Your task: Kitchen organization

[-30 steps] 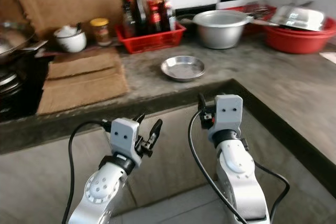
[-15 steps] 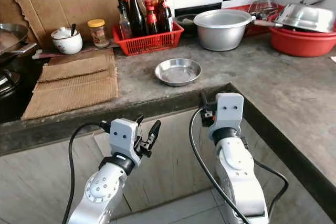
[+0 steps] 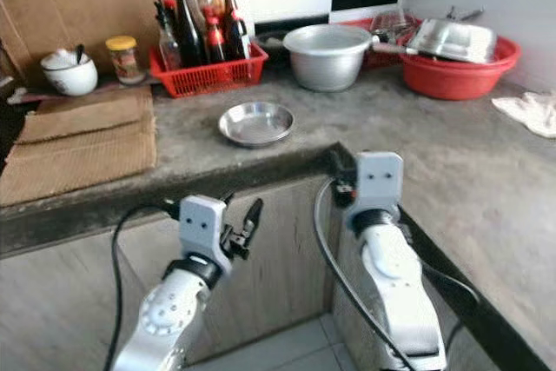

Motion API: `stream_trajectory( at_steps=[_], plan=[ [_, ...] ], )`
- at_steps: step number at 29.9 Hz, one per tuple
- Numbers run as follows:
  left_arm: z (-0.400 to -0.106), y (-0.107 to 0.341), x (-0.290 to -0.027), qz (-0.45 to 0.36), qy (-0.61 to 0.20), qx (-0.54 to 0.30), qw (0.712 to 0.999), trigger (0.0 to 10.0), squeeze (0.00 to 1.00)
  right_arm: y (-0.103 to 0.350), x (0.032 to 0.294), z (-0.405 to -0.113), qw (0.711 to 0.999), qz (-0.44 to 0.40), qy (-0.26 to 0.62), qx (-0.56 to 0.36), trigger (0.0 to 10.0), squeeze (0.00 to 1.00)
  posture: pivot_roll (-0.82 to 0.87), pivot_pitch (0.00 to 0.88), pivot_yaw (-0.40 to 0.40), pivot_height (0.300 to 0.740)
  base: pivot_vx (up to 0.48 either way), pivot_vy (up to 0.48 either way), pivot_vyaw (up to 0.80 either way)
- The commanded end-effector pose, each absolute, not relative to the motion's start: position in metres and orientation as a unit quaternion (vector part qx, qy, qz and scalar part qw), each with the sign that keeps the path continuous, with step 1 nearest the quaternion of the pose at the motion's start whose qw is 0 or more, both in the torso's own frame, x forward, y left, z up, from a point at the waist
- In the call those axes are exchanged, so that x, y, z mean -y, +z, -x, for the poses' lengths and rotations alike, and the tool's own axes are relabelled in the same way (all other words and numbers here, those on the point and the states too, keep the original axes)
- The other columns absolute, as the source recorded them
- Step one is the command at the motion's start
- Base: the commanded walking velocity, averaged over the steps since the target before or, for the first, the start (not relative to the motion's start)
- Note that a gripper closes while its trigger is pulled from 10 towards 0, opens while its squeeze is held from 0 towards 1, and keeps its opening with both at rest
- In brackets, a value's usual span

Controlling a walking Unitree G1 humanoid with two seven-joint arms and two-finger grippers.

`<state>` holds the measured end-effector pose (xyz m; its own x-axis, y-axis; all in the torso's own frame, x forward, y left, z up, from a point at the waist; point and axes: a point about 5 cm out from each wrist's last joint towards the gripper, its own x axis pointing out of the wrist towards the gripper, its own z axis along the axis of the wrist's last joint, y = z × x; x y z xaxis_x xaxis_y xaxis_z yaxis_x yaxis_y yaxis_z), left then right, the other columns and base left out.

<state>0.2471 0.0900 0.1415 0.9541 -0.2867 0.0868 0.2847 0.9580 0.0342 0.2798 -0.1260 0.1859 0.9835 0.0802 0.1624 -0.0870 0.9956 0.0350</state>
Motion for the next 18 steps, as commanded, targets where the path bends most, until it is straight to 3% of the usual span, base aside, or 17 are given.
stream_trajectory(
  at_steps=[1,11,18],
  plan=[
    [-0.2489,0.1438,-0.0890,-0.008,-0.143,0.045,0.989,10.0,0.00,0.1884,0.1273,-0.2818,0.996,-0.020,0.043,0.081,10.0,0.00,0.07,0.000,-0.011,0.740,0.000,0.000,0.00],
    [-0.2485,0.1432,-0.0885,0.001,-0.143,0.042,0.989,10.0,0.00,0.1883,0.1268,-0.2820,0.996,-0.022,0.044,0.080,10.0,0.00,0.07,0.000,-0.010,0.740,0.000,0.000,0.00],
    [-0.2460,0.1430,-0.0882,0.004,-0.138,0.039,0.990,10.0,0.00,0.1896,0.1240,-0.2835,0.995,-0.008,0.055,0.083,10.0,0.00,0.08,0.000,-0.015,0.740,0.000,0.000,0.80]
  ],
)
